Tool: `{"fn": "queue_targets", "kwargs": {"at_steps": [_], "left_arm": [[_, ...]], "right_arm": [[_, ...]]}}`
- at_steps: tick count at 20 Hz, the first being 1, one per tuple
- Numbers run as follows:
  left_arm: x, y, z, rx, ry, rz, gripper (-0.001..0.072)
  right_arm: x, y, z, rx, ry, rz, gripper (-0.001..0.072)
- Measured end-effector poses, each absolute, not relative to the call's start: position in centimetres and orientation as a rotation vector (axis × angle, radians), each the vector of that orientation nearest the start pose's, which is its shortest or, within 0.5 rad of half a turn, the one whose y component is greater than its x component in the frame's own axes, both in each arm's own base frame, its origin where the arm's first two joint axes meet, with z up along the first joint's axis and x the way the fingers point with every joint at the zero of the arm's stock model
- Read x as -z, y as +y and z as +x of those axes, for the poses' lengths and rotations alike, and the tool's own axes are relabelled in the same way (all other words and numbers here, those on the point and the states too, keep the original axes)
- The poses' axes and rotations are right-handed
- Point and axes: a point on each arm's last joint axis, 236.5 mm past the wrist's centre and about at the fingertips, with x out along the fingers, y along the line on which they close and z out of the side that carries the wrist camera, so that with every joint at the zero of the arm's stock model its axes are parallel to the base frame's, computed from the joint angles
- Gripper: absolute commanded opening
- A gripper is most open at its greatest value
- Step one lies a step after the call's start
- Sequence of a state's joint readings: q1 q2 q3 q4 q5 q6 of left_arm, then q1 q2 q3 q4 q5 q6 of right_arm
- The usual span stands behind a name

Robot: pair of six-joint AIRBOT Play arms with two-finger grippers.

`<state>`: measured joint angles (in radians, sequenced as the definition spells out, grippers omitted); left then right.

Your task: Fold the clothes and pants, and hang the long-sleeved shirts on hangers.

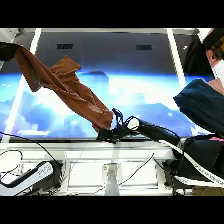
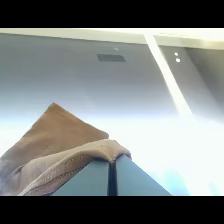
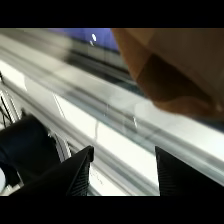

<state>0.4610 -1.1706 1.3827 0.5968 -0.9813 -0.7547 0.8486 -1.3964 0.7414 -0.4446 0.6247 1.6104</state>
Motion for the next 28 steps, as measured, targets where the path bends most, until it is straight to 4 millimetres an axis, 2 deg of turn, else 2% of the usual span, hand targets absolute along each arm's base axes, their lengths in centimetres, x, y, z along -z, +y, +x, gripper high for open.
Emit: {"fn": "queue_targets", "kwargs": {"at_steps": [5,10,13,16,17,18,19,20,22,23,26,27,28], "left_arm": [[-25.0,4.5,45.8,0.321,0.384,-0.152,0.0016],[-25.0,4.5,45.8,0.324,0.386,-0.152,0.0016],[-25.0,4.5,45.8,0.324,0.386,-0.152,0.0016],[-25.0,4.5,45.8,0.324,0.387,-0.153,0.0016],[-25.0,4.5,45.8,0.324,0.386,-0.152,0.0016],[-24.9,4.5,45.8,0.324,0.387,-0.153,0.0016],[-25.0,4.5,45.8,0.324,0.386,-0.152,0.0016],[-25.0,4.5,45.8,0.324,0.386,-0.152,0.0016],[-25.0,4.5,45.8,0.324,0.387,-0.153,0.0016],[-25.0,4.5,45.8,0.324,0.386,-0.152,0.0016],[-25.0,4.5,45.8,0.324,0.386,-0.152,0.0016],[-25.0,4.5,45.8,0.324,0.386,-0.152,0.0016],[-25.0,4.5,45.8,0.324,0.386,-0.152,0.0016]], "right_arm": [[8.5,39.5,19.8,-0.499,1.52,0.764,0.0448],[9.3,39.5,21.8,-0.371,1.487,0.872,0.0448],[9.9,39.4,22.1,-0.313,1.499,0.916,0.0447],[10.6,39.4,21.4,-0.278,1.544,0.934,0.0435],[10.7,39.4,21.3,-0.269,1.552,0.94,0.0374],[10.9,39.4,21.2,-0.262,1.558,0.943,0.0363],[11.0,39.3,21.1,-0.257,1.564,0.941,0.0301],[11.2,39.2,21.1,-0.259,1.565,0.925,0.027],[11.6,38.8,20.7,-0.27,1.572,0.881,0.0067],[11.8,38.7,20.6,-0.274,1.575,0.859,0.0015],[12.1,38.3,20.6,-0.28,1.572,0.827,0.0028],[12.1,38.1,20.8,-0.278,1.571,0.824,0.0094],[12.1,37.8,21.2,-0.272,1.567,0.829,0.0198]]}}
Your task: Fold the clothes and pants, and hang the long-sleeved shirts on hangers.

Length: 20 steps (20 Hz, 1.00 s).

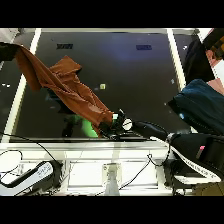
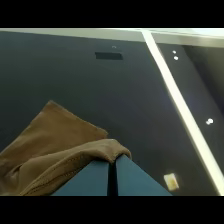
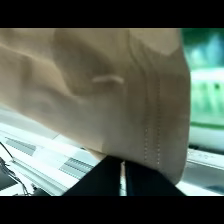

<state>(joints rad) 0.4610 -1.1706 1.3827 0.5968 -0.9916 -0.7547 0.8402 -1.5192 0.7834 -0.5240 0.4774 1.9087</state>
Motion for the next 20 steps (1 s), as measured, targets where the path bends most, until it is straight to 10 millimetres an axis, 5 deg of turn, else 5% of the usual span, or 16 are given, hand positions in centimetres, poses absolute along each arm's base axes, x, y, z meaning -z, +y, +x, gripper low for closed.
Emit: {"fn": "queue_targets", "kwargs": {"at_steps": [2,12,20], "left_arm": [[-25.0,4.5,45.8,0.324,0.386,-0.153,0.0016],[-25.0,4.5,45.8,0.324,0.386,-0.152,0.0016],[-24.9,4.4,45.8,0.326,0.388,-0.153,0.0016]], "right_arm": [[11.6,37.1,22.6,-0.26,1.542,0.853,0.0387],[9.0,33.0,31.1,-0.141,1.308,1.036,0.0387],[9.3,33.5,29.9,-0.089,1.384,1.11,0.0388]]}}
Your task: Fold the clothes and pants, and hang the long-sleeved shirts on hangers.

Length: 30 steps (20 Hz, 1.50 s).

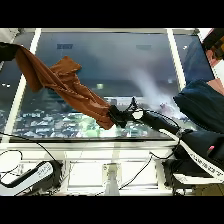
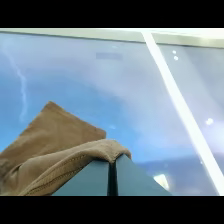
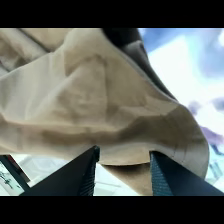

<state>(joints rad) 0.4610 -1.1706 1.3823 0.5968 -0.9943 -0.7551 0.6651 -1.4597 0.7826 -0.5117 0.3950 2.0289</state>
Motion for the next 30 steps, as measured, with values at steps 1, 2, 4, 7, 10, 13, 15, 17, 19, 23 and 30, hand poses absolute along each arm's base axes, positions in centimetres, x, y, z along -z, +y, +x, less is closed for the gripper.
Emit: {"fn": "queue_targets", "kwargs": {"at_steps": [1,2,4,7,10,13,15,17,19,23,30], "left_arm": [[-24.9,4.4,45.7,0.328,0.39,-0.153,0.0016],[-24.8,4.3,45.7,0.333,0.394,-0.153,0.0016],[-24.8,4.2,45.6,0.338,0.398,-0.154,0.0016],[-24.7,4.1,45.5,0.341,0.4,-0.154,0.0016],[-24.7,4.1,45.5,0.342,0.402,-0.155,0.0016],[-24.7,4.0,45.5,0.342,0.401,-0.157,0.0016],[-25.2,3.9,45.6,0.345,0.385,-0.18,0.0016],[-26.0,3.9,46.0,0.338,0.352,-0.219,0.0016],[-26.8,4.1,46.3,0.327,0.32,-0.239,0.0016],[-27.4,4.8,46.7,0.302,0.291,-0.247,0.0016],[-32.8,4.1,46.3,0.338,0.121,-0.42,0.0016]], "right_arm": [[9.5,33.5,29.8,-0.075,1.391,1.121,0.0387],[9.7,33.6,29.6,-0.061,1.405,1.132,0.0387],[10.2,33.6,29.3,-0.022,1.428,1.163,0.0386],[11.0,33.4,29.3,0.056,1.442,1.226,0.0073],[11.3,33.3,29.3,0.098,1.449,1.262,0.0014],[10.8,33.3,29.6,0.061,1.43,1.237,0.0013],[9.2,33.2,30.7,-0.028,1.377,1.182,0.0013],[6.2,32.8,32.9,-0.127,1.278,1.135,0.0013],[1.8,31.8,35.9,-0.228,1.138,1.08,0.0013],[-10.2,26.5,42.2,-0.355,0.774,0.933,0.0013],[-31.8,12.0,42.8,-0.318,0.214,0.655,0.0013]]}}
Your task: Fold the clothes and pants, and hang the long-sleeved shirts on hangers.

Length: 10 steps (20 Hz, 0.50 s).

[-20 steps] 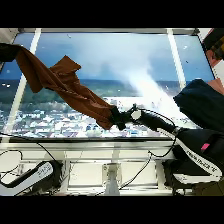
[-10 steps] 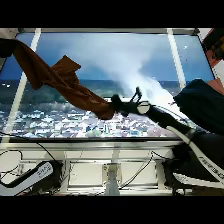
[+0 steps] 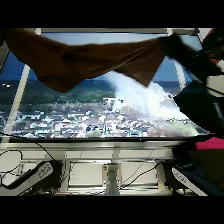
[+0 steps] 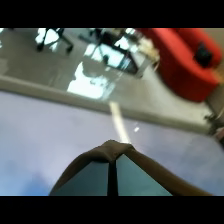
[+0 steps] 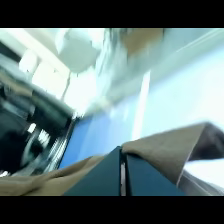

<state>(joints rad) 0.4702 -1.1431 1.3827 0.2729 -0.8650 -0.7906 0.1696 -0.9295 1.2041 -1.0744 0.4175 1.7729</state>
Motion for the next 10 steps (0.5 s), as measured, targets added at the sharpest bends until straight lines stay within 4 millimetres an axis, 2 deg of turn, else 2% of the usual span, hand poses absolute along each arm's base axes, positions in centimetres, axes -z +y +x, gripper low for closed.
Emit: {"fn": "queue_targets", "kwargs": {"at_steps": [2,5,7,10], "left_arm": [[-35.1,3.3,45.2,0.364,0.065,-0.439,0.0016],[-38.4,1.5,42.3,0.399,0.0,-0.364,0.0015],[-40.4,0.0,39.5,0.407,-0.03,-0.267,0.0015],[-42.9,-2.1,34.8,0.383,-0.068,-0.099,0.0015]], "right_arm": [[-35.9,10.1,40.3,-0.318,0.13,0.559,0.0013],[-40.8,9.1,35.5,-0.339,0.041,0.414,0.0013],[-42.8,9.1,32.1,-0.361,0.015,0.351,0.0013],[-44.0,9.7,27.3,-0.403,0.016,0.295,0.0013]]}}
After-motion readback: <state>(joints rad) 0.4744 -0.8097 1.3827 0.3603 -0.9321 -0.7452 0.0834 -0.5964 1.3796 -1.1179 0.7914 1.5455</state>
